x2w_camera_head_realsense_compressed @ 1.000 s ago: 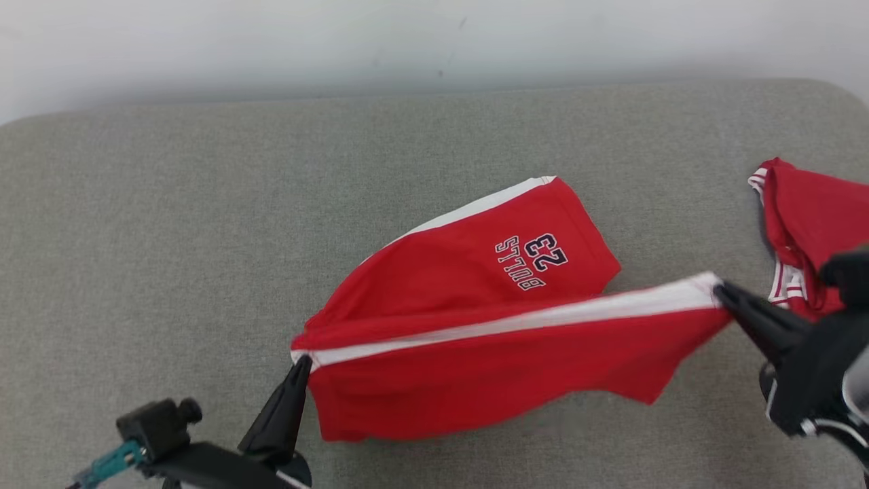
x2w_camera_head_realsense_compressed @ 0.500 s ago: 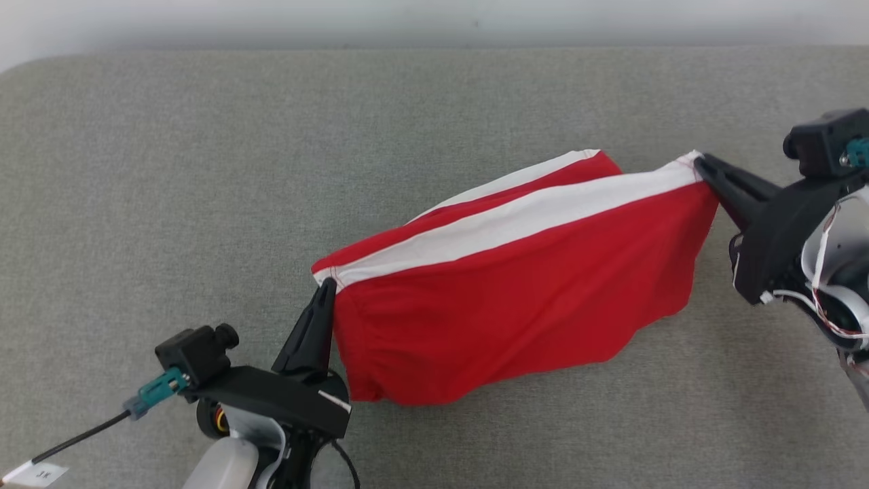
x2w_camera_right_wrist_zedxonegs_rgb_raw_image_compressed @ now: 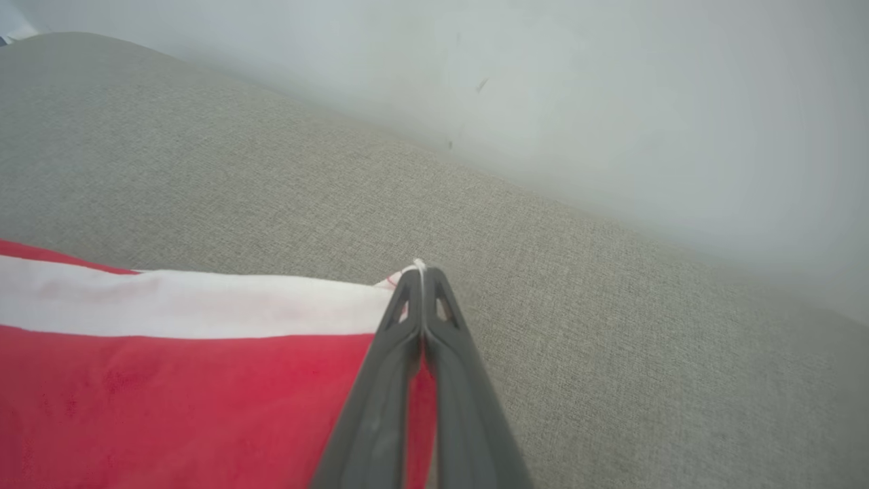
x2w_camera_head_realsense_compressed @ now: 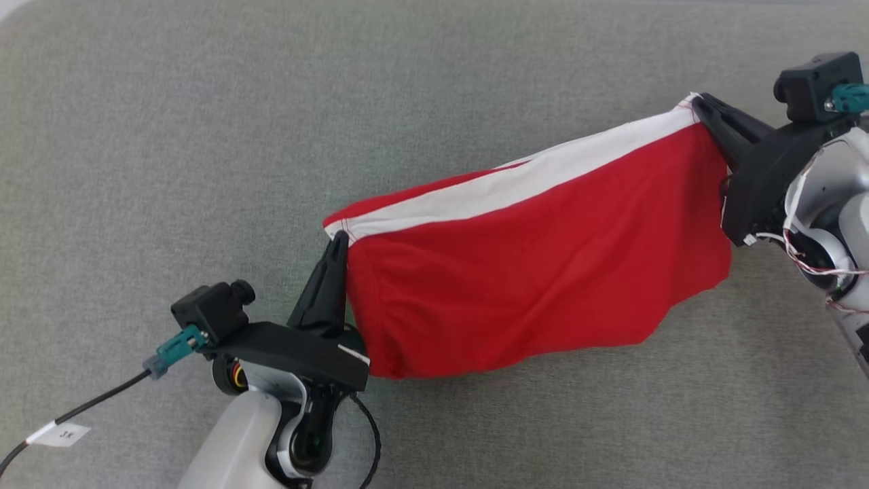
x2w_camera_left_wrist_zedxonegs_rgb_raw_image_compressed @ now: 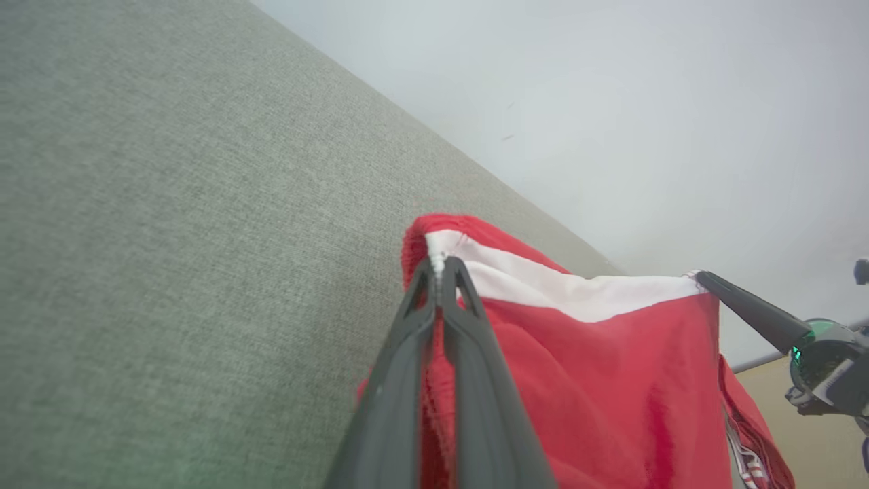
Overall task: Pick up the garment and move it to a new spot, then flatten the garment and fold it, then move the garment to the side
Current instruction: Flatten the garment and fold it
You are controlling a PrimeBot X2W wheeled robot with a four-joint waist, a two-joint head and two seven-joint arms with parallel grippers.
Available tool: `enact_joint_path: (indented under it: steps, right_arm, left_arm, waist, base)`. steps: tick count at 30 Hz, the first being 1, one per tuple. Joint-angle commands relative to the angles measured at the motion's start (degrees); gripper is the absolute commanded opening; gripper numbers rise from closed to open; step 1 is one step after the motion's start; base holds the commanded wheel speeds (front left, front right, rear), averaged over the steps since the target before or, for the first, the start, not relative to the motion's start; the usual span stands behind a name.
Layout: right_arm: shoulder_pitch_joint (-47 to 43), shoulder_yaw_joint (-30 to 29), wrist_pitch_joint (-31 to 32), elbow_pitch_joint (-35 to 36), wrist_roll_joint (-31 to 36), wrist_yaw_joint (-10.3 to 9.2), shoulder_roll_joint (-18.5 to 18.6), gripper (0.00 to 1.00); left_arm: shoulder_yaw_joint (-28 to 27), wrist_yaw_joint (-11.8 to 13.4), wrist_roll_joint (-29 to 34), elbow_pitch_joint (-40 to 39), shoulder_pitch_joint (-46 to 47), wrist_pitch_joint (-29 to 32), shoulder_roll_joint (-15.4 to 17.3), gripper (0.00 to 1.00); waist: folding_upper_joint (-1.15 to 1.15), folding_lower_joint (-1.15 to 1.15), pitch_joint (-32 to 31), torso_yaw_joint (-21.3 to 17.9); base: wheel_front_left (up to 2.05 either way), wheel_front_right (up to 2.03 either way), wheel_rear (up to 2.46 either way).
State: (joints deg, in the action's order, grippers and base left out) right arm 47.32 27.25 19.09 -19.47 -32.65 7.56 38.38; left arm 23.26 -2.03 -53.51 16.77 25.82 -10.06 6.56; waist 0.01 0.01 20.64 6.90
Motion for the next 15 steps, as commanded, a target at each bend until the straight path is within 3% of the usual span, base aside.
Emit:
enact_joint_path:
  steps: [1,5,6,7,8,9,15]
  right_arm:
    - [1.66,1.20,-1.26,-1.48,-0.03,-0.14,-0.61,0.00]
    - [3.99,3.69,-2.97,-5.14,-0.61,-0.14,-1.02,0.00]
    - [4.49,4.22,-3.33,-5.90,-0.64,-0.13,-1.02,0.00]
    - [4.92,4.62,-3.67,-6.60,-0.76,-0.14,-1.06,0.13]
    - [5.29,4.94,-3.97,-7.32,-0.94,-0.14,-1.09,0.66]
    - [5.66,5.10,-4.06,-8.05,-1.21,-0.14,-1.14,1.00]
    - [6.52,6.93,-1.88,-8.68,-4.12,-0.13,-0.50,1.00]
  left_arm:
    - [-0.27,-0.03,0.21,0.75,1.25,-0.58,-0.25,0.00]
    - [-0.14,-0.21,0.52,2.42,2.39,-1.52,-0.82,0.03]
    - [-0.34,0.07,0.66,2.81,2.65,-1.83,-0.97,0.26]
    - [-0.51,0.37,0.67,3.15,2.85,-2.14,-1.07,0.98]
    - [-0.72,0.51,0.78,3.48,3.01,-2.43,-1.15,1.00]
    - [-0.69,0.59,0.94,3.78,3.09,-2.58,-1.25,1.00]
    - [-0.58,0.65,2.89,4.36,2.46,-3.64,-0.25,1.00]
  waist:
    - [-0.01,-0.01,1.60,0.99]
    - [-0.01,-0.01,2.29,1.36]
    - [-0.01,-0.01,2.33,1.42]
    - [-0.01,-0.01,2.34,1.47]
    - [-0.01,-0.01,2.31,1.49]
    - [-0.01,-0.01,2.21,1.48]
    - [-0.01,-0.01,0.28,0.87]
  base:
    - [0.00,0.00,0.00]
    - [0.00,0.00,0.00]
    - [0.00,0.00,0.00]
    - [0.00,0.00,0.00]
    - [0.00,0.00,0.00]
    - [0.00,0.00,0.00]
    - [0.00,0.00,0.00]
